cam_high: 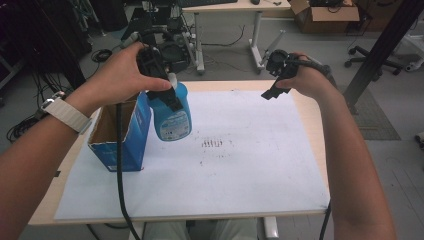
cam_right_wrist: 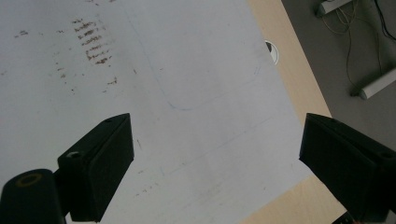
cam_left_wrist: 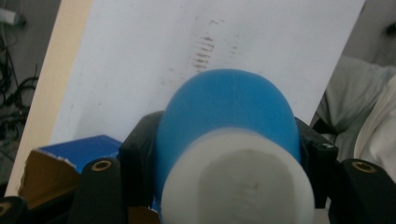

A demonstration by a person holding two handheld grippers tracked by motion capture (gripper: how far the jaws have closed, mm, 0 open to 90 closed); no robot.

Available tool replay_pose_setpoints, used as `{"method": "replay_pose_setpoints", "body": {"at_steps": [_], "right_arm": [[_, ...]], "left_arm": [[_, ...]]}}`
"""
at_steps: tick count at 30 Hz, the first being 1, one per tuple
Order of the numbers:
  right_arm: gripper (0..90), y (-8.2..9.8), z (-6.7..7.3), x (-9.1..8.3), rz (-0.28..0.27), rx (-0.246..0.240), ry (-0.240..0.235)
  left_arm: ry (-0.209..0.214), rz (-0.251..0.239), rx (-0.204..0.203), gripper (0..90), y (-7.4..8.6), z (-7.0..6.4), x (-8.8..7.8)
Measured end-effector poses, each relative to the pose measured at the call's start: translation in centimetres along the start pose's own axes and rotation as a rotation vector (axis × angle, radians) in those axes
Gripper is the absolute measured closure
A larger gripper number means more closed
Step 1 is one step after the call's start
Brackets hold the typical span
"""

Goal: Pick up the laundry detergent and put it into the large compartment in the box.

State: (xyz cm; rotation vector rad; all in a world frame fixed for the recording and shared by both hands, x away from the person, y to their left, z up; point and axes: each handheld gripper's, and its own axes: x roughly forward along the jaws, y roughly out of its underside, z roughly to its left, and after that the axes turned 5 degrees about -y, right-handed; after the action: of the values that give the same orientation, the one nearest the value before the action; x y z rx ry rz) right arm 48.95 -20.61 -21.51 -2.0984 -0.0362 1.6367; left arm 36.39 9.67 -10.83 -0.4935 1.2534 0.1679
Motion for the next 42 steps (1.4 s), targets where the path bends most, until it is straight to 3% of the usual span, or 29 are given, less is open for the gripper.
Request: {"method": "replay_pose_setpoints", "body": {"at_steps": [9,10,13,16,17,27,28,39,40,42], "right_arm": [[9.8,0.1,0.0,-0.3,-0.011,0.004,0.011],[9.8,0.1,0.0,-0.3,-0.011,0.004,0.011],[9.8,-0.1,0.0,-0.2,-0.01,0.0,0.009],[9.9,-0.1,0.1,-0.2,-0.009,-0.002,0.009],[9.9,-0.2,0.1,-0.2,-0.008,-0.003,0.008],[9.8,-0.3,0.2,-0.4,-0.007,-0.009,0.013],[9.9,-0.4,0.2,-0.4,-0.003,-0.009,0.012],[9.8,-0.7,0.4,-0.5,-0.005,-0.017,0.012],[9.8,-0.7,0.4,-0.5,-0.005,-0.017,0.012],[9.9,-0.7,0.4,-0.4,-0.005,-0.018,0.011]], "left_arm": [[-0.05,0.016,-0.119,37.6,0.4,1.8,-2.8],[-0.05,0.016,-0.119,37.6,0.4,1.8,-2.8],[-0.053,0.033,-0.179,37.6,0.4,2.7,-3.9],[-0.061,0.042,-0.205,37.6,0.5,3.0,-4.3],[-0.079,0.04,-0.243,37.6,0.6,3.2,-4.7],[-0.149,0.055,-0.448,37.6,1.9,4.8,-6.2],[-0.149,0.055,-0.448,37.6,1.9,4.8,-6.2],[-0.178,0.072,-0.645,37.6,4.8,7.1,-7.4],[-0.178,0.072,-0.645,37.6,4.8,7.1,-7.4],[-0.193,0.081,-0.694,37.6,5.5,7.6,-7.5]]}}
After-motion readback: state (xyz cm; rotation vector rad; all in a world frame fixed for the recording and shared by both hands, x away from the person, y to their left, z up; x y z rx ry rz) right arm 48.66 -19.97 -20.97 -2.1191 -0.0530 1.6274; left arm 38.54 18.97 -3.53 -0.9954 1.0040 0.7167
